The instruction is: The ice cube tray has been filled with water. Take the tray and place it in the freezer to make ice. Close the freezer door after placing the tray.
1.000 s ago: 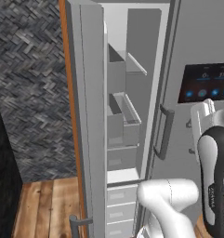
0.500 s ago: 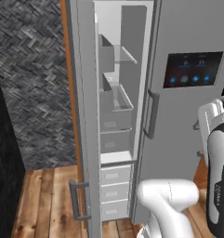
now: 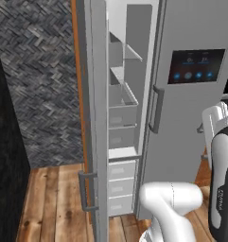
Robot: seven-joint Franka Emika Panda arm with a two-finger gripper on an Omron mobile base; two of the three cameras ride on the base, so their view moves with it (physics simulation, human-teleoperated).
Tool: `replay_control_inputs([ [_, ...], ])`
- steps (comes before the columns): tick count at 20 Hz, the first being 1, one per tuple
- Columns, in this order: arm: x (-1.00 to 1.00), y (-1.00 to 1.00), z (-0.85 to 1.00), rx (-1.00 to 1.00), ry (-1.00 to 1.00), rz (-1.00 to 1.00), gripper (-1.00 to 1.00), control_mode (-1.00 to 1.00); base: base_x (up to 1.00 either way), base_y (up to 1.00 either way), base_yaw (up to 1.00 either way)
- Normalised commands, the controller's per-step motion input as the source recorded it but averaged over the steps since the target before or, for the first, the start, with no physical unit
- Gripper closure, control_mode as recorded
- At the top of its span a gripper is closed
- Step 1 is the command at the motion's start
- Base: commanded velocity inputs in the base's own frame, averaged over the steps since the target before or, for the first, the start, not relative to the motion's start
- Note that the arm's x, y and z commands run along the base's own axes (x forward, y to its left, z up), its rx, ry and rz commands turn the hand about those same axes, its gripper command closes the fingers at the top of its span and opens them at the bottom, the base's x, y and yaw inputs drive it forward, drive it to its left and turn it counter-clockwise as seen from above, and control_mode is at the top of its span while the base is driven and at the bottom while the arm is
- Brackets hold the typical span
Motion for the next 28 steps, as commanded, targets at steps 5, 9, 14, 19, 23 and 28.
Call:
replay_control_inputs([
  [5, 0.00, 0.00, 0.00, 0.00, 0.00, 0.00, -1.00, 1.00, -0.10, 0.42, 0.00],
  [9, 0.00, 0.00, 0.00, 0.00, 0.00, 0.00, -1.00, 1.00, -0.48, 0.03, 0.00],
  [14, -0.03, -0.04, 0.00, 0.00, 0.00, 0.00, -1.00, -1.00, -0.25, -0.09, 0.00],
  [19, -0.04, -0.01, 0.00, 0.00, 0.00, 0.00, -1.00, -1.00, 0.00, 0.00, 0.00],
  [23, -0.26, 0.00, 0.00, 0.00, 0.00, 0.00, -1.00, -1.00, 0.00, 0.00, 0.00],
  [28, -0.39, 0.00, 0.00, -0.03, 0.00, 0.05, -1.00, -1.00, 0.00, 0.00, 0.00],
])
